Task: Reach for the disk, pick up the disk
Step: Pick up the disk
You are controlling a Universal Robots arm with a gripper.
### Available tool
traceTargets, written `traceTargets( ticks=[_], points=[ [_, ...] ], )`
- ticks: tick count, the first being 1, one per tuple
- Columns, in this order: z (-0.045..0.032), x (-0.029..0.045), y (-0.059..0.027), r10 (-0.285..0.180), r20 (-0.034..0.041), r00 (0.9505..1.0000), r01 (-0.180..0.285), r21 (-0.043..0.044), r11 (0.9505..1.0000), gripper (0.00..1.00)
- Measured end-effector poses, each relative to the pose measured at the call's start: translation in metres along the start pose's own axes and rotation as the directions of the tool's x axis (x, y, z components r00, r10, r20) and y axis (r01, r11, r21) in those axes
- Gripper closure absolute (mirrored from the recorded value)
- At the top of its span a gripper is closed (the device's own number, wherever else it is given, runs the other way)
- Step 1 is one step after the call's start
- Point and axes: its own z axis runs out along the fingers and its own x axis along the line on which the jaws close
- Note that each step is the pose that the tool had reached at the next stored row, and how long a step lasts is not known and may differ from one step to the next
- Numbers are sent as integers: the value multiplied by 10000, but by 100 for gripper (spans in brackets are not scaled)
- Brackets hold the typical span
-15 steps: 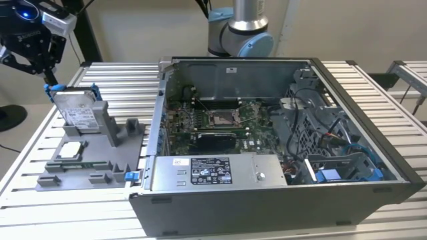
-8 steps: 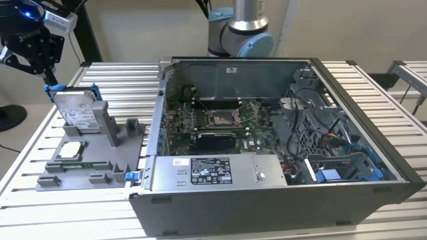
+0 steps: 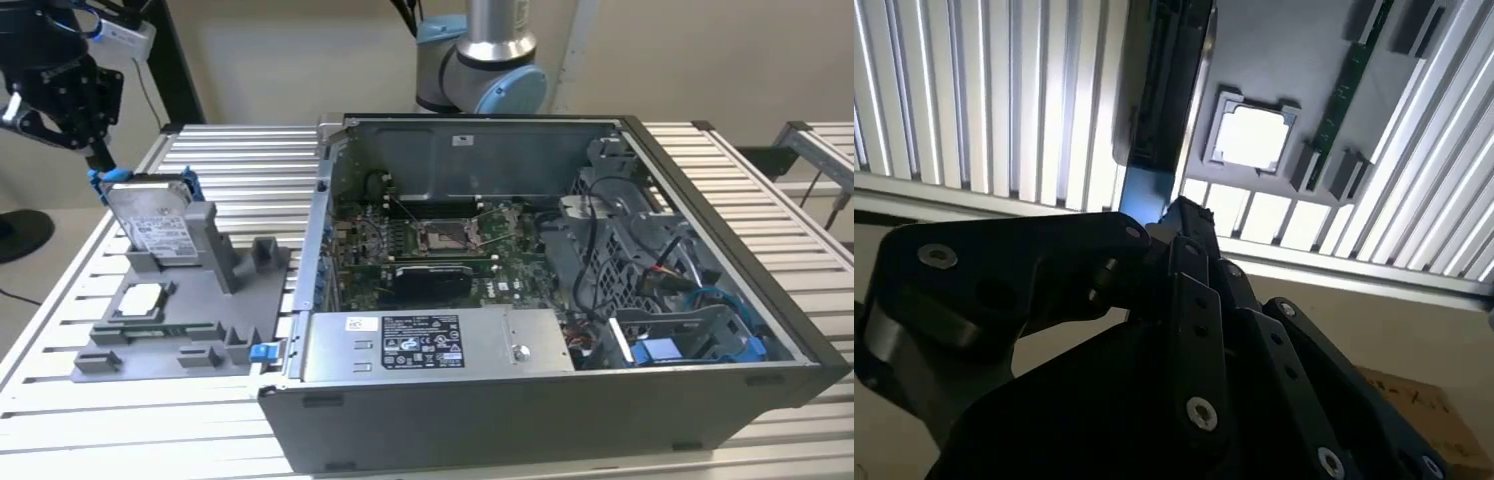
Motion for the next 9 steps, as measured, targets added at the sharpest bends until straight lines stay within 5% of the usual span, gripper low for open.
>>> traceTargets(
  ticks=[9],
  points=[
    [0, 0, 0, -1345, 9, 9909, 1345, 80, 9909, 100]
  ],
)
